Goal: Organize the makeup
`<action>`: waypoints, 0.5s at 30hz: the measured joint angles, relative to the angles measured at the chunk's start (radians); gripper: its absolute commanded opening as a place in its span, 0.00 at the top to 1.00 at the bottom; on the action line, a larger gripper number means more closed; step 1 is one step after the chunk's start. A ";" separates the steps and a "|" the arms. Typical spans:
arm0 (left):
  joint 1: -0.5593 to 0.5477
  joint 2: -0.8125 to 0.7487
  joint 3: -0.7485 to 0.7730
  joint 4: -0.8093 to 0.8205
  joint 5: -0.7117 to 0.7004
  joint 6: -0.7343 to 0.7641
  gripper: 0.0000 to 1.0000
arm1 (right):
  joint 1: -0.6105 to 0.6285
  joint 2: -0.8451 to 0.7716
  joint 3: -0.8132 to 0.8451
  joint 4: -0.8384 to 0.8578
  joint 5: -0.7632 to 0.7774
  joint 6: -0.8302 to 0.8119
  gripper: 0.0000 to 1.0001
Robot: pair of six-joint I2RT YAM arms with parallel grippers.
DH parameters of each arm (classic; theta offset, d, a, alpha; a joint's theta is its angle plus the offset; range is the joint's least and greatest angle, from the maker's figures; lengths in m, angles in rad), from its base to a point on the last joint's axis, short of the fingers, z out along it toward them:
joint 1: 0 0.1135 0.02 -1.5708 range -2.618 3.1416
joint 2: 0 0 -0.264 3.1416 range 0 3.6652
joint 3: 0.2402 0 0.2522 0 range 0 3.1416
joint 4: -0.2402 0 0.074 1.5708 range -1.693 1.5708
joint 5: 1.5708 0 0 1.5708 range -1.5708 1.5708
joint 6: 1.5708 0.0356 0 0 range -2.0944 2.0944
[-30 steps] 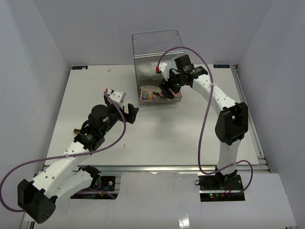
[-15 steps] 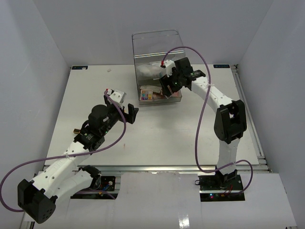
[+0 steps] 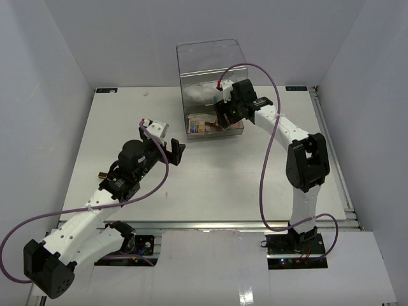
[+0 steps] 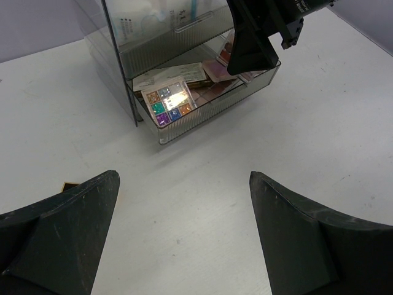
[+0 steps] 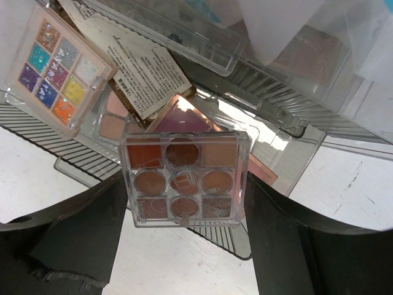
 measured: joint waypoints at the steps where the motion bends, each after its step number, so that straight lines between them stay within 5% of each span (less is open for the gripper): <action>1: 0.000 0.000 0.000 0.000 0.000 0.000 0.02 | 0.000 0.000 -0.005 0.005 0.003 0.000 0.78; 15: 0.000 -0.001 0.000 0.000 0.000 0.000 0.02 | -0.003 -0.132 -0.204 0.093 0.015 0.074 0.79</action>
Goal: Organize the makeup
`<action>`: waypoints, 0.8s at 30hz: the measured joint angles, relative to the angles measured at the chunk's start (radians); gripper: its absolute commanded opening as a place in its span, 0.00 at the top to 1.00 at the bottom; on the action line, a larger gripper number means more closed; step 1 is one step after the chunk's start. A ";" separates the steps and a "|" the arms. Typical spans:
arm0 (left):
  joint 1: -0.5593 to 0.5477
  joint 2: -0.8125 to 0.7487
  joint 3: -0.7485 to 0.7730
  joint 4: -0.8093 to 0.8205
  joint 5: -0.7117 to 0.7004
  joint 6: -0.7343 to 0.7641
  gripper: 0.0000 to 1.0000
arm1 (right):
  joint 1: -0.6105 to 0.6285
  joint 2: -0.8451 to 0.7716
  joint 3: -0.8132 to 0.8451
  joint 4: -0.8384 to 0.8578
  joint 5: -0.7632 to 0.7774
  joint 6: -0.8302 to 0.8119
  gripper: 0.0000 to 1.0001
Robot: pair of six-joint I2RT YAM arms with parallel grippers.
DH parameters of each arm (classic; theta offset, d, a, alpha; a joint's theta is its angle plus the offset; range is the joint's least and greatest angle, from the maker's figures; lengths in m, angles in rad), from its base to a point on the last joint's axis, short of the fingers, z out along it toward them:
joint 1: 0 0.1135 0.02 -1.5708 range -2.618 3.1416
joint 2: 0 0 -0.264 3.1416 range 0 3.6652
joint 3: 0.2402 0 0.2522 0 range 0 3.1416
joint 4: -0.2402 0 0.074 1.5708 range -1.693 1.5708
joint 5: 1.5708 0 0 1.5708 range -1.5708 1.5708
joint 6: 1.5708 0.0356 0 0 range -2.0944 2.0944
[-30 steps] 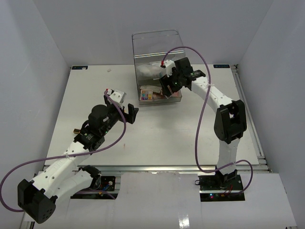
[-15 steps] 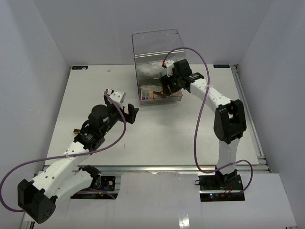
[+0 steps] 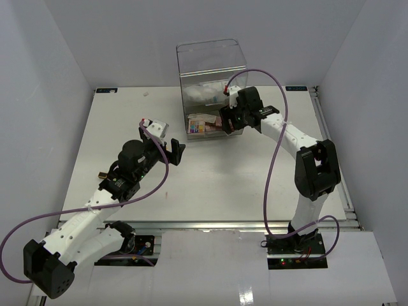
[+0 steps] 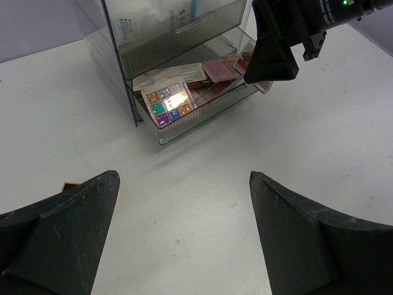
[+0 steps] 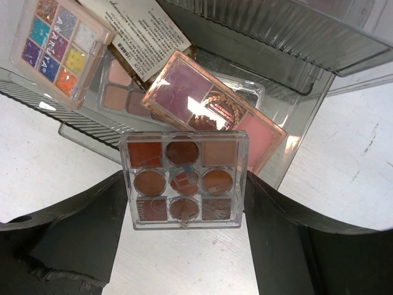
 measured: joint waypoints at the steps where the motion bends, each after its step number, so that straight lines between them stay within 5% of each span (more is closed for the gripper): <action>1: 0.000 0.000 0.000 0.000 0.000 0.000 0.02 | 0.000 -0.004 -0.006 0.005 0.005 0.014 0.79; 24: 0.000 0.005 0.000 0.000 0.000 0.000 0.02 | 0.000 -0.004 -0.007 0.076 0.150 0.250 0.75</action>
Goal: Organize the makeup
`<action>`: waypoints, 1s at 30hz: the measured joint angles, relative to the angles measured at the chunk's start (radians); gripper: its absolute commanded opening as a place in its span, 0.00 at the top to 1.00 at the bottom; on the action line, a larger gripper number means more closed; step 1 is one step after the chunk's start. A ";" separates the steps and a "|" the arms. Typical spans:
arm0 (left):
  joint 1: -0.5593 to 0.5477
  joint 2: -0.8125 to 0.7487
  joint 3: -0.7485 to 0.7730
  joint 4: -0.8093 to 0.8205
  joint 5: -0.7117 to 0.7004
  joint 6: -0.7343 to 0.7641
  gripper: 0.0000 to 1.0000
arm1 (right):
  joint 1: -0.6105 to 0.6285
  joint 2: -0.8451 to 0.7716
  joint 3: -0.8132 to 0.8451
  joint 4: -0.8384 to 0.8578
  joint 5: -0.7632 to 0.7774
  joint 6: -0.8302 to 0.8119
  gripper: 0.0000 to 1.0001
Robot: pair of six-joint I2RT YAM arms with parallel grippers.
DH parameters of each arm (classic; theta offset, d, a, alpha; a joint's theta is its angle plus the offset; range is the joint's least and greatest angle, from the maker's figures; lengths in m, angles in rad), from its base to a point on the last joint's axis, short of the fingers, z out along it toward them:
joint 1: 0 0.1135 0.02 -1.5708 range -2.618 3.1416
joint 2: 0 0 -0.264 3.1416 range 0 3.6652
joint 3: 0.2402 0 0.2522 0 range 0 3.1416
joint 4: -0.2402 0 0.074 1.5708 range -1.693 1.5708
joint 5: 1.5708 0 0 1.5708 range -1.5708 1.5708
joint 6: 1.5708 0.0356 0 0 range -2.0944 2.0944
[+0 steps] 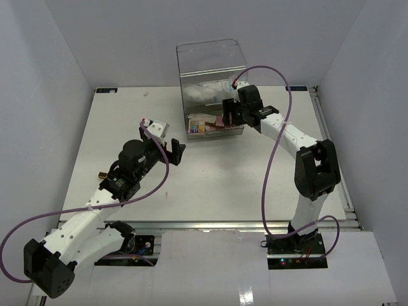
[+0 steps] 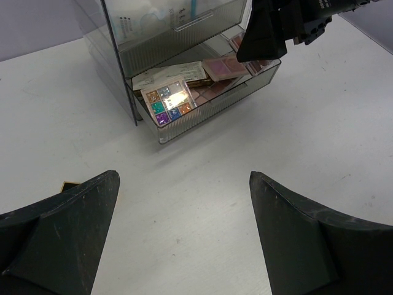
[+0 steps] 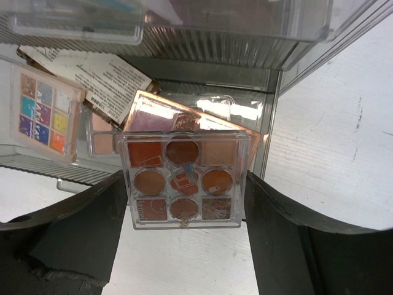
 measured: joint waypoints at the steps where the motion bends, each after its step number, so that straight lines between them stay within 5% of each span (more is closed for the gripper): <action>1: 0.000 0.000 0.000 0.000 0.000 0.000 0.02 | 0.000 0.001 0.006 0.001 0.003 0.004 0.75; 7: 0.000 0.000 0.000 0.000 0.000 0.000 0.02 | 0.000 0.003 0.026 0.019 0.014 0.020 0.66; 14: 0.000 0.000 0.000 0.000 0.000 0.000 0.02 | 0.000 0.025 0.026 0.031 0.020 0.023 0.45; 15: 0.000 0.000 0.000 0.000 0.000 0.000 0.02 | 0.000 0.031 0.026 0.031 0.020 0.023 0.39; 16: 0.000 0.000 0.000 0.000 0.000 0.001 0.02 | 0.000 0.035 0.026 0.031 0.019 0.023 0.17; 17: 0.000 0.000 0.000 0.000 0.000 0.001 0.02 | 0.000 0.040 0.026 0.031 0.018 0.023 0.10; 30: 0.000 0.000 0.000 0.000 0.000 0.004 0.02 | 0.000 0.047 0.026 0.052 0.000 0.028 0.10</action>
